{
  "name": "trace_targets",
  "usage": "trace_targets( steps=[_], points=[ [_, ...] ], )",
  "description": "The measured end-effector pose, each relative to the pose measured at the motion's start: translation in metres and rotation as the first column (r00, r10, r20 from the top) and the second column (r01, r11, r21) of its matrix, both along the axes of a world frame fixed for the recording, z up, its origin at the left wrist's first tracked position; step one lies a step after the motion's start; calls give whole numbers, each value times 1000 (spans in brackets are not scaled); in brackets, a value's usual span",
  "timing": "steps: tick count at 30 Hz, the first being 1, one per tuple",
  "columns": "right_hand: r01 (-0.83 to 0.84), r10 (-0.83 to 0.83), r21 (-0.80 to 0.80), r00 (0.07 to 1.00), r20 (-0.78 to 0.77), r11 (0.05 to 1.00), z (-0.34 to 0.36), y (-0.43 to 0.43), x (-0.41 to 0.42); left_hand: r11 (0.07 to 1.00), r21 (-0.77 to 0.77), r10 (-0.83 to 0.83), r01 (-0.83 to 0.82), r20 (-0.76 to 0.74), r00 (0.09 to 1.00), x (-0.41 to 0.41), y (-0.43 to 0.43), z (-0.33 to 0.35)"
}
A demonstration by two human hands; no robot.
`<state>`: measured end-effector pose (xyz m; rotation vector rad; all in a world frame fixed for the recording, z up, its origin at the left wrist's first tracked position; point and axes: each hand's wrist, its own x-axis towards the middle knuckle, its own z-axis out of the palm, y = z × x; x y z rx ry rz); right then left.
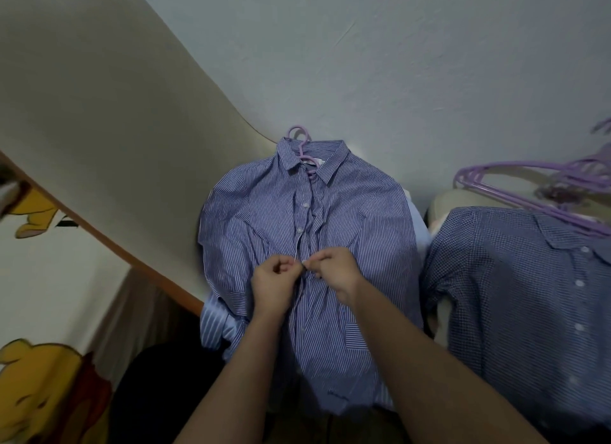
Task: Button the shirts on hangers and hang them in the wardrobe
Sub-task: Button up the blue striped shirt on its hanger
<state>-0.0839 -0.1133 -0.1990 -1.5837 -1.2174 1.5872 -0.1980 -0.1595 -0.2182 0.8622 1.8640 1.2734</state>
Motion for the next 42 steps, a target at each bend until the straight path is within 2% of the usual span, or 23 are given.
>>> trace_targets(
  steps=[3, 6, 10, 14, 17, 23, 27, 30, 38, 42],
  points=[
    [27, -28, 13, 999, 34, 1000, -4, 0, -4, 999, 39, -1, -1, 45, 999, 0, -3, -3],
    [35, -36, -25, 999, -8, 999, -6, 3, -3, 999, 48, 20, -25, 97, 995, 1, -1, -4],
    [17, -20, -54, 999, -44, 998, -4, 4, -1, 999, 29, -30, 27, 122, 992, -5, 1, -11],
    [-4, 1, -57, 998, -57, 998, -3, 5, 0, 999, 48, -14, 9, 115, 993, -6, -1, -10],
    [-5, 2, -56, 998, -56, 998, -2, 5, 1, 998, 53, -27, 16, 223, 974, -8, 0, -5],
    [26, -29, -69, 999, -43, 997, -3, 5, -1, 996, -2, -82, 88, 349, 934, -14, 4, 2],
    [71, -78, -90, 994, -72, 993, 1, 5, -2, 998, 3, -67, 70, 317, 946, -10, 4, 3],
    [79, -79, -62, 997, -5, 995, 0, 2, -6, 998, 22, -60, 56, 268, 961, -9, 1, 1],
    [184, -156, -47, 922, 355, 982, -2, 3, -32, 999, 41, -35, 27, 204, 978, -3, 0, 1],
    [231, -212, -2, 899, 384, 973, -7, 4, -37, 1000, 15, -23, 21, 162, 986, -3, 1, -1]
  ],
)
